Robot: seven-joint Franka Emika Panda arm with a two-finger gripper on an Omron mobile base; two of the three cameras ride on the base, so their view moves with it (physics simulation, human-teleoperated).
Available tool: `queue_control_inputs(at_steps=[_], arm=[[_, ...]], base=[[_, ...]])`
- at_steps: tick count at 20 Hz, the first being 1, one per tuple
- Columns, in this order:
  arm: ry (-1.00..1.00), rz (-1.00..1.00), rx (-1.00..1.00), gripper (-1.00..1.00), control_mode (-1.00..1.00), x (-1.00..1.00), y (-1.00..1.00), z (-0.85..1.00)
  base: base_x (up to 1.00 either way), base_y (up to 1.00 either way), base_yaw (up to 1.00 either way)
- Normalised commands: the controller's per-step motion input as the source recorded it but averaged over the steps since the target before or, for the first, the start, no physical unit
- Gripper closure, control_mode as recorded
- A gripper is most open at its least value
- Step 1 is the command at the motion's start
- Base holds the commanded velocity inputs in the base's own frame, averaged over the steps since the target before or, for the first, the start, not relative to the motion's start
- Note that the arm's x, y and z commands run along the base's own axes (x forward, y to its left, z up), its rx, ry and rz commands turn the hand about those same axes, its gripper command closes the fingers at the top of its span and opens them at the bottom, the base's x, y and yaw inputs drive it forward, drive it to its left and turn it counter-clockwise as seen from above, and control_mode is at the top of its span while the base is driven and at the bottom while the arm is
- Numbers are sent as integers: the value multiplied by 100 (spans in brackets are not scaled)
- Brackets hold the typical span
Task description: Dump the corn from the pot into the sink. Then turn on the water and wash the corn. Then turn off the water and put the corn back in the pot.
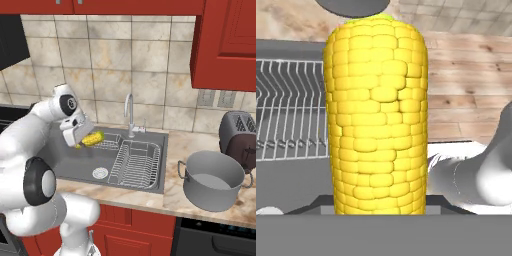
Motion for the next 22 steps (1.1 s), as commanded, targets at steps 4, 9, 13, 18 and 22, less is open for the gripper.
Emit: queue_control_inputs(at_steps=[4, 9, 13, 18, 22], arm=[[-13, -24, -7, 100, -100, -39, -71, 77], [-23, -24, 0, 100, -100, -51, -70, 51], [-35, -14, -3, 100, -100, -45, -55, 9], [-42, -1, -8, 100, -100, -38, -65, 9], [-40, 0, -7, 100, -100, -30, -63, 17]], base=[[0, 0, 0], [0, 0, 0], [0, 0, 0], [0, 0, 0], [0, 0, 0]])
